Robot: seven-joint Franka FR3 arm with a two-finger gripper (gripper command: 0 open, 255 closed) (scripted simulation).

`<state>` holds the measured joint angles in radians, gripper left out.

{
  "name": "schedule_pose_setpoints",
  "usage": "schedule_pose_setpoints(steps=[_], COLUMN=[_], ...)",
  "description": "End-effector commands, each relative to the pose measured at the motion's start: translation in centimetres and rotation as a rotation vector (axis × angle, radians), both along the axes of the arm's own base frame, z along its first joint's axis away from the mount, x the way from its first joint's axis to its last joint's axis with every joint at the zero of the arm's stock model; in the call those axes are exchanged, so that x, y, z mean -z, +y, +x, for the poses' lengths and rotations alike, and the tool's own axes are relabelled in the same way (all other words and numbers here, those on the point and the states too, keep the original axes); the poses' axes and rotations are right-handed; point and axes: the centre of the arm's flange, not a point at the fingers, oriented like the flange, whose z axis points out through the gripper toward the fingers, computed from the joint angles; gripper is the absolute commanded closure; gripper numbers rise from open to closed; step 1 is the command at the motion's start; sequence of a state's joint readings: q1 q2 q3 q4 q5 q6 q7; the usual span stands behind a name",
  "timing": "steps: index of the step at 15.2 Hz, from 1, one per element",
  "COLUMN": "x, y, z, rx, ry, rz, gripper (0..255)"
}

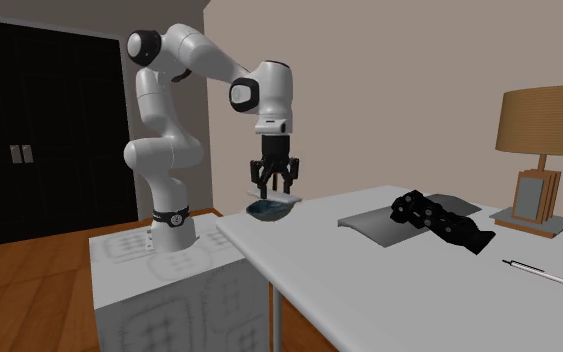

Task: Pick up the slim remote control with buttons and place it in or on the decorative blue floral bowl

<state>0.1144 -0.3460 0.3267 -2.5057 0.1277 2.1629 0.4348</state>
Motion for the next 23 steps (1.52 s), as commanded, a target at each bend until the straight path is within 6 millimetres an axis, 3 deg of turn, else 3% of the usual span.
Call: schedule_pose_setpoints(steps=[1,3,10,11,16,20,23], x=[1.1,2.0,2.0,2.1,2.0,-3.0,-3.0], y=[0.0,0.0,0.0,0.0,0.0,0.0,0.0], z=[0.0,0.0,0.0,0.0,0.0,0.1,0.1], rx=[0.0,0.0,0.0,0.0,0.0,0.0,0.0], ry=[0.001,0.001,0.001,0.001,0.001,0.001,0.001], rz=[0.0,0.0,0.0,0.0,0.0,0.0,0.0], gripper=[255,255,255,0,0,0,0])
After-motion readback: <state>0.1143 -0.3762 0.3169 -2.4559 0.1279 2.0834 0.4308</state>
